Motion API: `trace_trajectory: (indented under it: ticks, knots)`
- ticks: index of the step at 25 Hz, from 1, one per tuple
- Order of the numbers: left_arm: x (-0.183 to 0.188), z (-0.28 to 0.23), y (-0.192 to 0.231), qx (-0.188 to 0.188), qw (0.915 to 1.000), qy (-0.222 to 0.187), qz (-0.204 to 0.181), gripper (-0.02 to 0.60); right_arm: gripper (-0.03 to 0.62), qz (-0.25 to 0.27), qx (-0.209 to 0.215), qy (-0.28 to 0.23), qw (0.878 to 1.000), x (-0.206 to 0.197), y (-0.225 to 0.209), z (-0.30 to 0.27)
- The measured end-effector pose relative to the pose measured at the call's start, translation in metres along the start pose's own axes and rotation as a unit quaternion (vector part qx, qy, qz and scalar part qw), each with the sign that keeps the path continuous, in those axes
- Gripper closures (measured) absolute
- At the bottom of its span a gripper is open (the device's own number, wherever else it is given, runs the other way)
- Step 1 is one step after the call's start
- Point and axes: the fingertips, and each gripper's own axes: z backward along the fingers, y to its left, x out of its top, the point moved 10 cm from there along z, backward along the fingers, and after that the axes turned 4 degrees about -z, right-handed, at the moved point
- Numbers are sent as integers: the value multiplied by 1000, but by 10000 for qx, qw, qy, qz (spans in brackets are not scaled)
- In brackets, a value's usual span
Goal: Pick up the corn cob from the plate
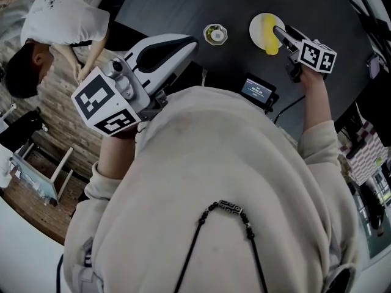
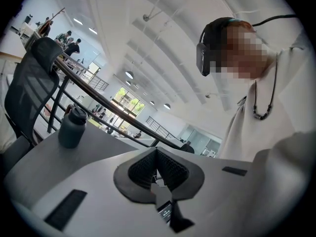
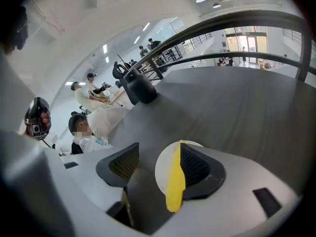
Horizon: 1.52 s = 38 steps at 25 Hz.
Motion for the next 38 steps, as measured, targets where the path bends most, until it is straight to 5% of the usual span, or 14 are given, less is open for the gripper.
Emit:
trace_trajectory:
  ticks: [22, 29, 38]
  knots:
    - [-7, 12, 4, 123, 9991, -332, 223, 578, 272, 7, -740, 860, 9935, -34, -38, -51]
    - [1, 18, 11, 13, 9940, -894, 638, 578, 292, 761, -1003, 1479, 9810, -45, -36, -67]
    - [0, 16, 13, 57, 9921, -1012, 737, 578, 336, 448, -1103, 1366, 9835, -47, -41, -72]
